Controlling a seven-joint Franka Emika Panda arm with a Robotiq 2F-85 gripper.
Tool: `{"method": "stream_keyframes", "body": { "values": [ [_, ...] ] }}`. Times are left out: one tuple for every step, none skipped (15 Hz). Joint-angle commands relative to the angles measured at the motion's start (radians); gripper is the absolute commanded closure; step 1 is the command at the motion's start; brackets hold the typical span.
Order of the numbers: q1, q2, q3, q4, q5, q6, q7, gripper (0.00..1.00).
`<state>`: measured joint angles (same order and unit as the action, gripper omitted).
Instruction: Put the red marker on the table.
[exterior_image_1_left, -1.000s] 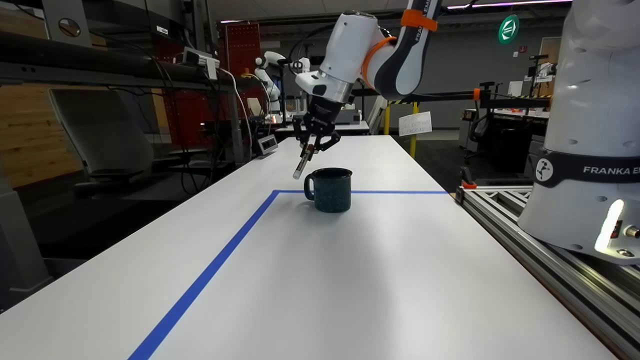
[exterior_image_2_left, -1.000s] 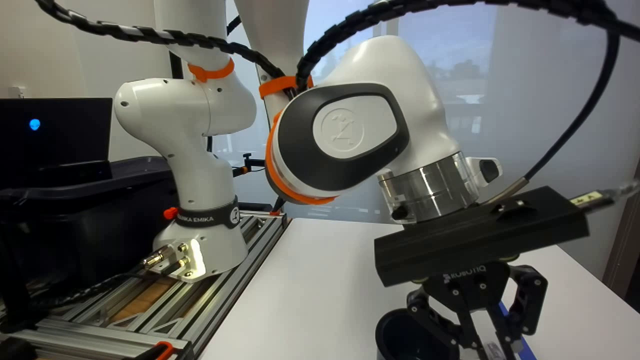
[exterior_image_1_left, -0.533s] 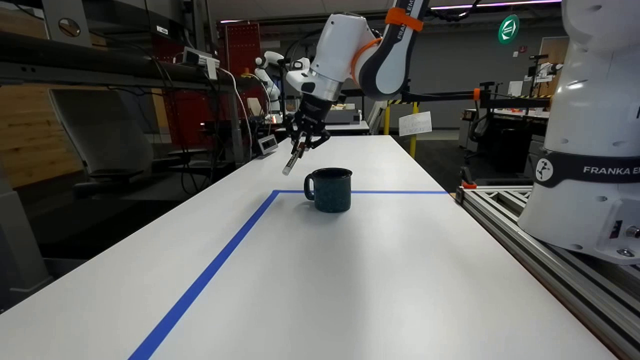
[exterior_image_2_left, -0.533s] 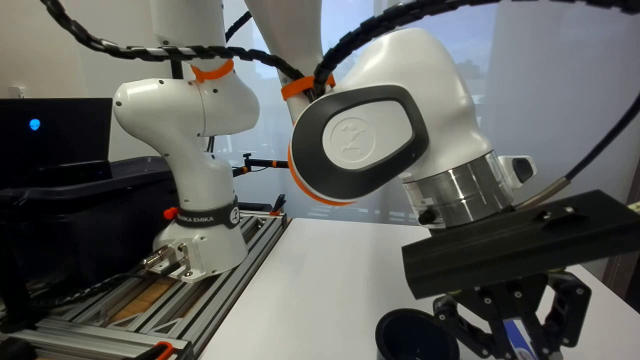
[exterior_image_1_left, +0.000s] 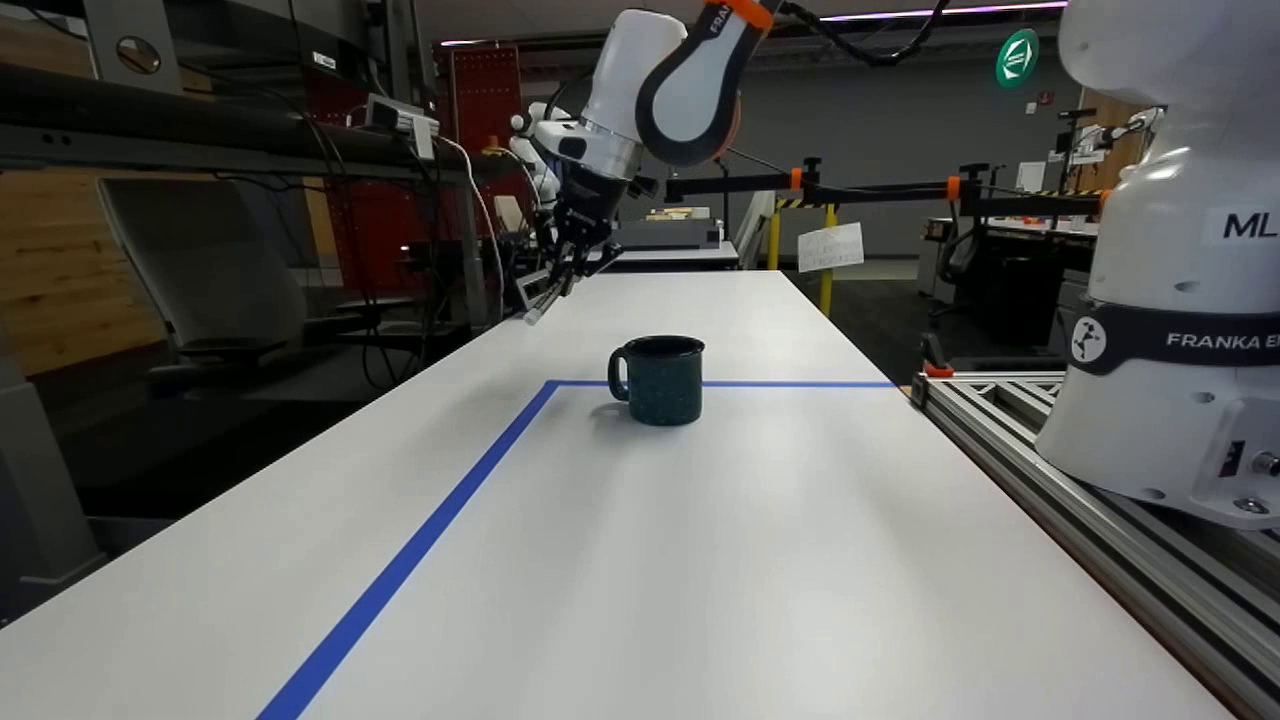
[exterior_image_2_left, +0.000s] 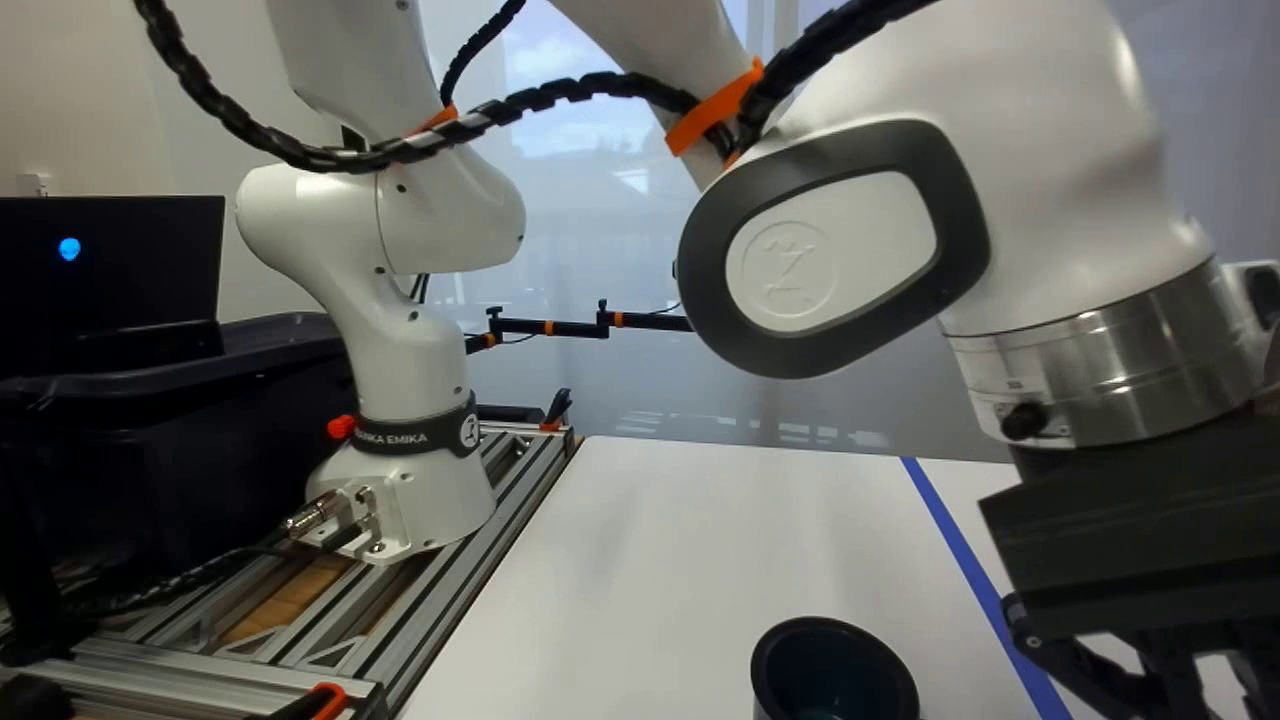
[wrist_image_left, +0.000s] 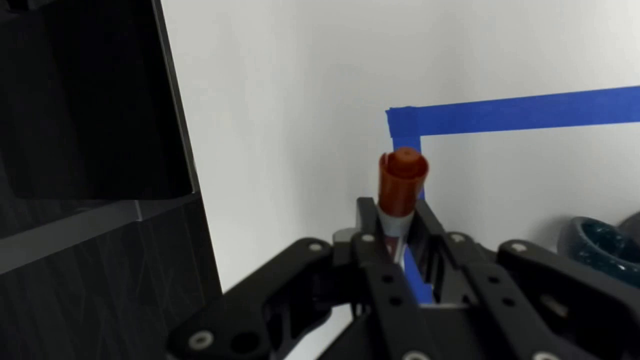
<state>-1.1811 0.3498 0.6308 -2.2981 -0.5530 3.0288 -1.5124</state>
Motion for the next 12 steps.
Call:
{"method": "stream_keyframes", "body": {
  "values": [
    [-0.182,0.093,0.208,0.095,0.153,-0.13,-0.164,0.95],
    [-0.201,0.095,0.231,0.108,0.174,-0.169,-0.178,0.95],
    [-0.211,0.086,0.241,0.116,0.183,-0.204,-0.182,0.95],
    [-0.223,0.084,0.256,0.124,0.195,-0.24,-0.189,0.95],
    [-0.222,0.074,0.258,0.127,0.195,-0.273,-0.183,0.95],
    [-0.147,0.039,0.192,0.125,0.299,-0.28,-0.259,0.95],
    [-0.13,0.034,0.176,0.13,0.32,-0.298,-0.269,0.95],
    [-0.106,0.03,0.157,0.133,0.359,-0.314,-0.297,0.95],
    [-0.07,0.026,0.125,0.136,0.383,-0.32,-0.311,0.95],
    [-0.032,0.022,0.09,0.138,0.405,-0.323,-0.319,0.95],
    [0.006,0.025,0.054,0.144,0.424,-0.322,-0.33,0.95],
    [0.047,0.026,0.015,0.147,0.438,-0.322,-0.335,0.95]
  ]
}}
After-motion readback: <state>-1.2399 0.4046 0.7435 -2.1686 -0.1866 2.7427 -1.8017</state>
